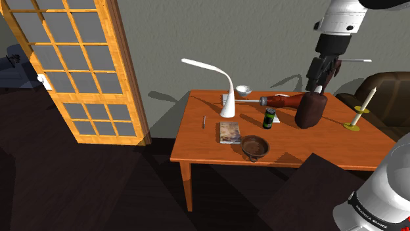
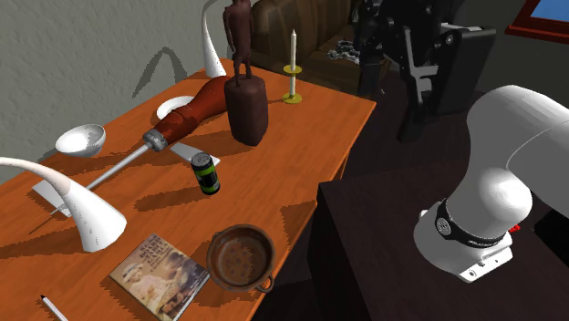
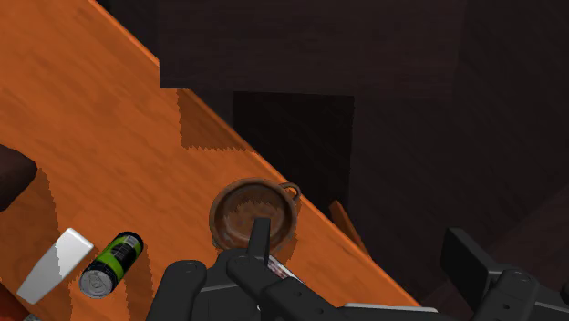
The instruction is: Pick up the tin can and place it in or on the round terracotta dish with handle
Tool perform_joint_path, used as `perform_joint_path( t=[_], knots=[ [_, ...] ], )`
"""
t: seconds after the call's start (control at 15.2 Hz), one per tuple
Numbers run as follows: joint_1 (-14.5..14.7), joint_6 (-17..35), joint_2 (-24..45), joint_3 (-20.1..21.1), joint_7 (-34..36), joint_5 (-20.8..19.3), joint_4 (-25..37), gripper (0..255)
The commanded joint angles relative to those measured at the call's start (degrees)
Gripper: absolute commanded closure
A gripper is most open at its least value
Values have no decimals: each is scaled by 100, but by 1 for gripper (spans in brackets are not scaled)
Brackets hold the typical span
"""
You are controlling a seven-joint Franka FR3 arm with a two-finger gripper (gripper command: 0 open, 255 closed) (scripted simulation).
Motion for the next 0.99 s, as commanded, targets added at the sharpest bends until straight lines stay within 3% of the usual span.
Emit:
perform_joint_path(
  t=[0.0, 0.46, 0.92],
  knots=[
    [0, 0, 0, 0, 0, 0, 0, 0],
    [-159, 1163, 855, -500, -546, -345, -302, 0],
    [-267, 2289, 2036, -998, -1084, -516, -226, 0]
  ],
)
